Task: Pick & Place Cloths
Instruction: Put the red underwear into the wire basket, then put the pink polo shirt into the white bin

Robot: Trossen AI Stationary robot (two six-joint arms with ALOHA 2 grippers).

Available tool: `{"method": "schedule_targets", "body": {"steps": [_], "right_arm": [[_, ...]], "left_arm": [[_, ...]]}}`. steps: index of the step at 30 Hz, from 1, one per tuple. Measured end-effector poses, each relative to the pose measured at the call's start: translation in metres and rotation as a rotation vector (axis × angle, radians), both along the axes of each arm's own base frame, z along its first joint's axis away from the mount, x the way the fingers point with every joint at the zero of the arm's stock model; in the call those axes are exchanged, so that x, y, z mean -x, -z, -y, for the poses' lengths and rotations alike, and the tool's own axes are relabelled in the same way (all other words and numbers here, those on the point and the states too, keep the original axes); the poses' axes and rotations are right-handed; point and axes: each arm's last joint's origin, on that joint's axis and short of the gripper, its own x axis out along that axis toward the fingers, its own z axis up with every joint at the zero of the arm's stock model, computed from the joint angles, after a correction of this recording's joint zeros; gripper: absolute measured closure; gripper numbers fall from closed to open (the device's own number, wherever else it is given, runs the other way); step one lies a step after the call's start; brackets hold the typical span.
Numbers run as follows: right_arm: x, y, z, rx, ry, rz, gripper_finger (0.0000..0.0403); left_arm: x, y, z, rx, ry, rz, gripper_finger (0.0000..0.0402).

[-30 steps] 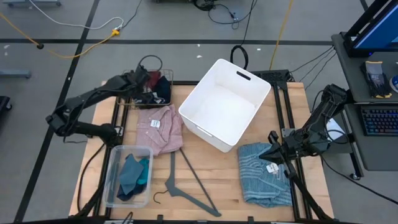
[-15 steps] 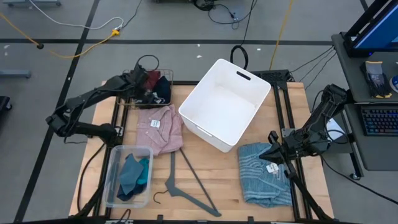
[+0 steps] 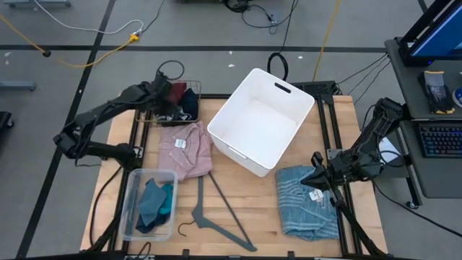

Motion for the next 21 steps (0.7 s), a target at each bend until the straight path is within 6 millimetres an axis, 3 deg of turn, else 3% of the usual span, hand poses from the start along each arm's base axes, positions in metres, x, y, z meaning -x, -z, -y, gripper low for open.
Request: {"method": "schedule_targets", "body": {"steps": [9, 21], "right_arm": [[0.0, 0.0, 0.0, 0.001, 0.0, 0.0, 0.0403], [0.0, 0.0, 0.0, 0.009, 0.0, 0.001, 0.0403]], "left_arm": [[-0.008, -0.05, -0.006, -0.107, 0.021, 0.083, 0.0125], [-0.029, -0.086, 0.007, -0.122, 0.178, 0.245, 0.0119]]}}
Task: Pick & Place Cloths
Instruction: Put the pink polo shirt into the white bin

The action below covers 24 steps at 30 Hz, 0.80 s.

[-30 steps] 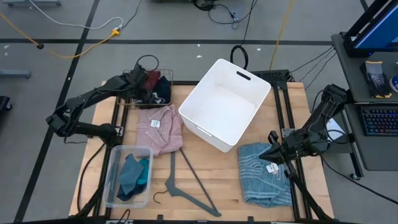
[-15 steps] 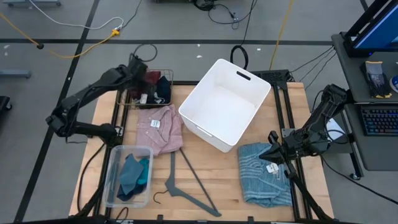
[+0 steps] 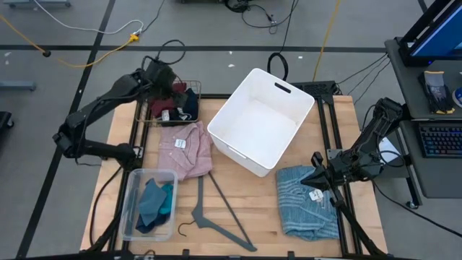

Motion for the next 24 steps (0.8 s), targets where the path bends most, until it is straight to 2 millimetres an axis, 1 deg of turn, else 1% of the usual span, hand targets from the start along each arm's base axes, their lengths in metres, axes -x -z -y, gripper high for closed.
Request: {"method": "schedule_targets", "body": {"steps": [5, 10, 13, 15, 18, 20, 24], "right_arm": [[0.0, 0.0, 0.0, 0.0, 0.0, 0.0, 0.0403], [0.0, 0.0, 0.0, 0.0, 0.0, 0.0, 0.0403], [0.0, 0.0, 0.0, 0.0, 0.0, 0.0, 0.0403], [0.0, 0.0, 0.0, 0.0, 0.0, 0.0, 0.0403], [0.0, 0.0, 0.0, 0.0, 0.0, 0.0, 0.0403], [0.0, 0.0, 0.0, 0.007, 0.001, 0.0, 0.0403], [0.0, 0.0, 0.0, 0.024, 0.002, 0.003, 0.0403]], "left_arm": [[-0.02, -0.009, 0.021, 0.029, 0.168, 0.069, 0.0119], [-0.037, -0.007, 0.055, 0.049, 0.389, 0.004, 0.0119], [-0.042, -0.003, 0.077, 0.104, 0.456, -0.037, 0.0119], [-0.044, -0.001, 0.09, 0.167, 0.438, -0.043, 0.0119], [-0.046, 0.0, 0.105, 0.276, 0.339, -0.017, 0.0119], [-0.048, 0.001, 0.113, 0.335, 0.271, 0.014, 0.0119], [-0.052, 0.001, 0.127, 0.397, 0.205, 0.044, 0.0119]]}}
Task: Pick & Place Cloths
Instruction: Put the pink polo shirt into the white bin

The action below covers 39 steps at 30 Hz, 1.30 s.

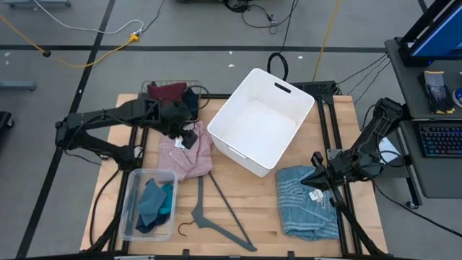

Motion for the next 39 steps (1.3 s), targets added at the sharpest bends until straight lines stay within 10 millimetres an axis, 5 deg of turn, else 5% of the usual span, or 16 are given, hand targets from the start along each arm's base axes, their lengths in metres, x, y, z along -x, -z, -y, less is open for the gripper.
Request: {"method": "schedule_targets", "body": {"steps": [16, 20, 24, 39], "right_arm": [[0.0, 0.0, 0.0, 0.001, -0.001, 0.0, 0.0403], [0.0, 0.0, 0.0, 0.001, -0.004, 0.0, 0.0403], [0.0, 0.0, 0.0, 0.001, -0.004, 0.0, 0.0403], [0.0, 0.0, 0.0, 0.003, -0.004, -0.002, 0.0403]], "left_arm": [[-0.034, 0.04, 0.015, -0.045, 0.08, -0.195, 0.0119], [-0.024, 0.047, 0.012, -0.112, 0.099, -0.355, 0.0119], [-0.012, 0.05, 0.005, -0.036, -0.058, -0.48, 0.0119], [0.006, 0.093, -0.02, 0.14, -0.144, -0.527, 0.0119]]}}
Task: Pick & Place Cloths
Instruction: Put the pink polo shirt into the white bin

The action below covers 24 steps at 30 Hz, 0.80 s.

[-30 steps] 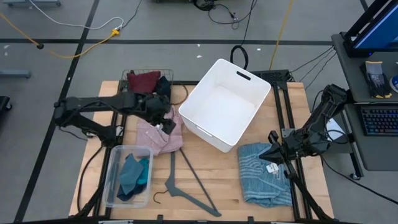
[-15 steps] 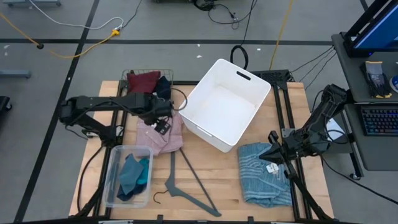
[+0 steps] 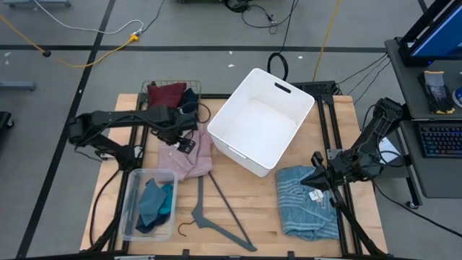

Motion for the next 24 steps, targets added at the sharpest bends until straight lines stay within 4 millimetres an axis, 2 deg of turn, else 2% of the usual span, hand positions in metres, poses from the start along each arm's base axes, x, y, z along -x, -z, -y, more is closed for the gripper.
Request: {"method": "schedule_targets", "body": {"steps": [3, 7, 16, 20, 24], "right_arm": [[0.0, 0.0, 0.0, 0.0, 0.0, 0.0, 0.0403], [0.0, 0.0, 0.0, 0.0, 0.0, 0.0, 0.0403], [0.0, 0.0, 0.0, 0.0, 0.0, 0.0, 0.0403], [0.0, 0.0, 0.0, 0.0, 0.0, 0.0, 0.0403], [0.0, 0.0, 0.0, 0.0, 0.0, 0.0, 0.0403]], "left_arm": [[0.004, 0.005, -0.005, 0.014, -0.018, 0.048, 0.0119], [0.02, 0.007, -0.011, 0.014, -0.085, 0.044, 0.0119], [0.059, -0.004, -0.017, -0.017, -0.23, 0.16, 0.0119], [0.065, 0.01, -0.018, 0.028, -0.267, 0.216, 0.0119], [0.069, 0.03, -0.019, 0.057, -0.29, 0.203, 0.0119]]}}
